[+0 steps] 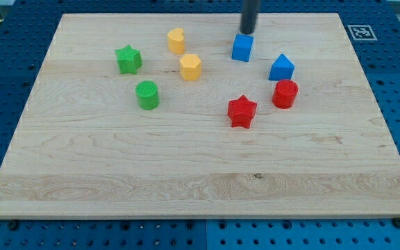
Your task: Point your arm to the yellow heart
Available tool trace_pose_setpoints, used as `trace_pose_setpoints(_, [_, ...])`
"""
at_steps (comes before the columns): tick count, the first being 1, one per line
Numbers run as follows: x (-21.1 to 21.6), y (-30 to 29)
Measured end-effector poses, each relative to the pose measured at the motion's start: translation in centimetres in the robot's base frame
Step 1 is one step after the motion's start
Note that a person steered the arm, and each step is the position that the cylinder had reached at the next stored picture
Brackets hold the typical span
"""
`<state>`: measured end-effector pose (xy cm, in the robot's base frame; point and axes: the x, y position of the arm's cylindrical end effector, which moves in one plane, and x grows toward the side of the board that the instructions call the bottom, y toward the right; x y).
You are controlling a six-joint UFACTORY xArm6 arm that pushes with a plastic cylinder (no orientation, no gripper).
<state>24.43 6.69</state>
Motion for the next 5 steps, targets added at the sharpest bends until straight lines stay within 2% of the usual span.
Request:
trace_pose_setpoints(2, [0.0, -10.7])
trace_pose_setpoints(5, [0.0, -12.7])
